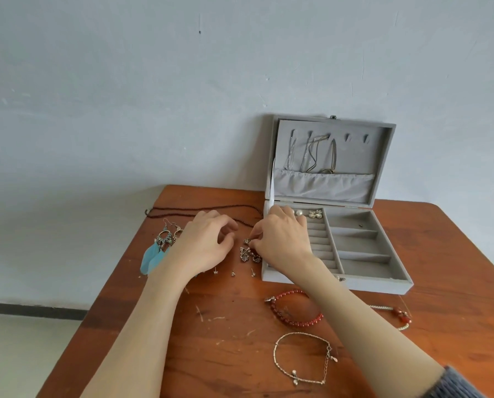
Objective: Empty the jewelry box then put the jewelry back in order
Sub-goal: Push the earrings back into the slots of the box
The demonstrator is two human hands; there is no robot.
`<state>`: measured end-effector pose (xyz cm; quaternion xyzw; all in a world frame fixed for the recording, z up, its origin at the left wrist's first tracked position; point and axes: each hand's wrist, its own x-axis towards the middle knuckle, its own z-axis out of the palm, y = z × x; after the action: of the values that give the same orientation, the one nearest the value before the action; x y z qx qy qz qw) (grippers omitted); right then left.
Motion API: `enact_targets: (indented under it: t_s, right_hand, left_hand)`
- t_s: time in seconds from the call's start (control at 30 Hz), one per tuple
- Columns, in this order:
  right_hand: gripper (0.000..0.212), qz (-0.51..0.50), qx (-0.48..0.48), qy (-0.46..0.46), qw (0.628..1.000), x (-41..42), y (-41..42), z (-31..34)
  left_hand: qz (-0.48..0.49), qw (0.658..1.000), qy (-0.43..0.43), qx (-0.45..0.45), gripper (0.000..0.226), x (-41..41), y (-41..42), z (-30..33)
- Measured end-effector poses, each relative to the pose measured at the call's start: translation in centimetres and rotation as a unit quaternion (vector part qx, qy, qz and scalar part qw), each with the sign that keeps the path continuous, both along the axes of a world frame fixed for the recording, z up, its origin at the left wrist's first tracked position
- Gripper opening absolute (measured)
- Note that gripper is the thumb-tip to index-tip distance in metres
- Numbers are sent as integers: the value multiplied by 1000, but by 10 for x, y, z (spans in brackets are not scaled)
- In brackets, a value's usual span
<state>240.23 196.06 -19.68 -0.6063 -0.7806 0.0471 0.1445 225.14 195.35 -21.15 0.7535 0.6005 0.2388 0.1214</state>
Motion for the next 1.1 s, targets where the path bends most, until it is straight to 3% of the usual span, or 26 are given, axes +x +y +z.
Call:
enact_targets:
  t_s: [0.13,0.27,0.6,0.87,1.1]
  right_hand:
    - [17,9,20,37,999,4,-1,-1]
    - [11,0,16,144,989,17,-2,4]
    - [4,-32,-44,383,922,76,-5,15]
    - [2,-64,-37,425,902,108,6,19]
    - [11,-61,-48,415,906,120,16,13]
  left_hand:
    - [-16,1000,2,7,19,8,-1,0]
    - [-23,1000,-16,11,19,14,-1,-1]
    - [-35,999,-16,3,12,24,2,-3]
    - [-36,995,-80,57,13,40,1,13]
    - [-68,991,-110,22,14,93,26,35]
